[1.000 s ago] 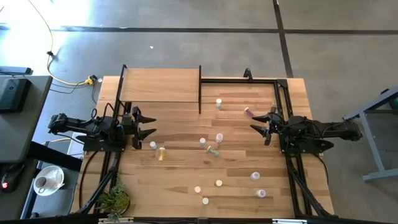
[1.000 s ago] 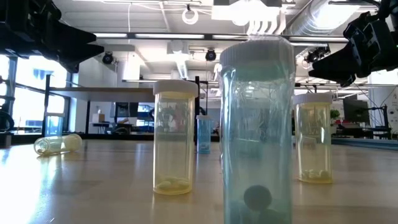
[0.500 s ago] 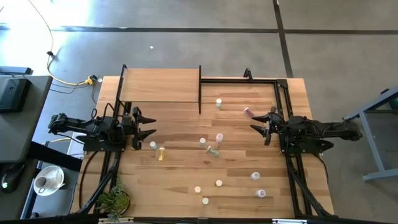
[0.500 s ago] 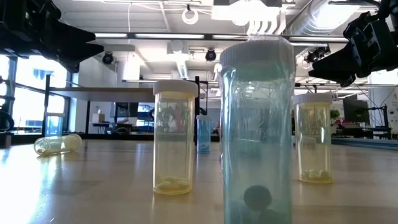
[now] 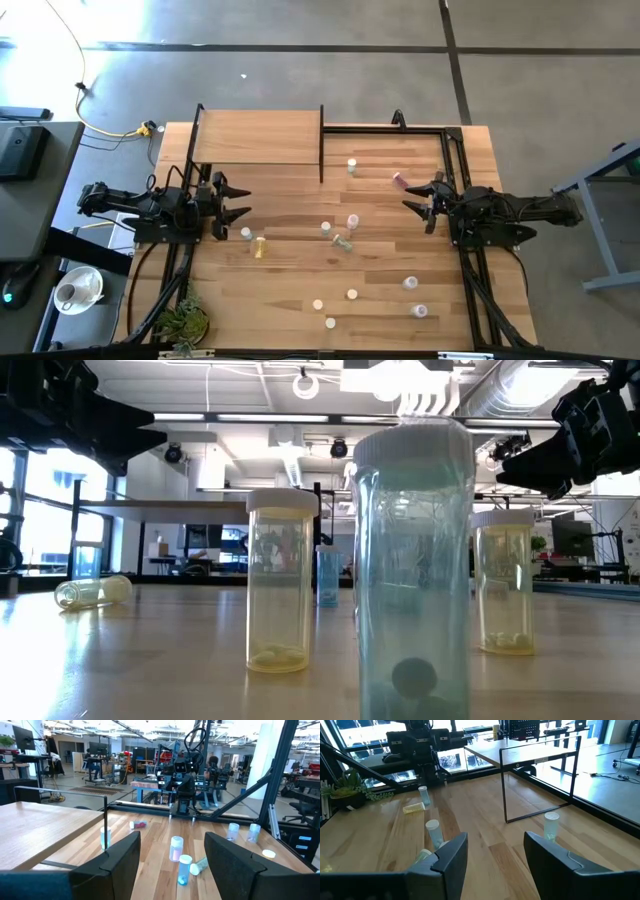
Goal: Pick and place medicine bottles onto shelf by color
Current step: Put the bottom left blue pill bottle on the shelf
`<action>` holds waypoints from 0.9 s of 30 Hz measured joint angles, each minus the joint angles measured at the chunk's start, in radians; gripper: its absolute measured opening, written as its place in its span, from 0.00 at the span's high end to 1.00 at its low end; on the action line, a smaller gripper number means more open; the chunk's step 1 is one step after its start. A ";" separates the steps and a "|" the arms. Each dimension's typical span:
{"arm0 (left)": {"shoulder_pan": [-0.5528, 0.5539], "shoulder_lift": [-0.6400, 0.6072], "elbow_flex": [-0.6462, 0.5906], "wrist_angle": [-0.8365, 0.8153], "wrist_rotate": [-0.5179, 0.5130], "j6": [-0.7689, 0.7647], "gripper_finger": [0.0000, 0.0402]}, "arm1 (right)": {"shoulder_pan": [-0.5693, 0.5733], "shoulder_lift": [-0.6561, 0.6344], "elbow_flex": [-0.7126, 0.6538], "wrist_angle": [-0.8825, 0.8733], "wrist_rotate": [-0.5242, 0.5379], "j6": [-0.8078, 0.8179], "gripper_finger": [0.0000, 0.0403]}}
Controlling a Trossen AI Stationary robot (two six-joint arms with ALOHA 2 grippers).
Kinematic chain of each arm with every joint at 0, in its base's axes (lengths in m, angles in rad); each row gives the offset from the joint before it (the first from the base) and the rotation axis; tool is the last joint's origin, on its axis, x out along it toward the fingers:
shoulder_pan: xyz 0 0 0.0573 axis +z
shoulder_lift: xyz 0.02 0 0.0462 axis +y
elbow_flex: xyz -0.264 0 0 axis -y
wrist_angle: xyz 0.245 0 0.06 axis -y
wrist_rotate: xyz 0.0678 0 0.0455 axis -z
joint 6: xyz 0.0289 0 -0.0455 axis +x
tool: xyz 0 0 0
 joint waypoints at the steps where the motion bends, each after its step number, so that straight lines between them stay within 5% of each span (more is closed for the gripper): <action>1: 0.000 0.000 0.000 0.000 0.000 0.000 0.47 | 0.000 0.000 0.000 0.000 0.000 0.000 0.54; 27: 0.000 0.000 0.000 -0.001 -0.013 0.000 0.47 | 0.000 0.000 0.000 0.004 0.000 0.000 0.54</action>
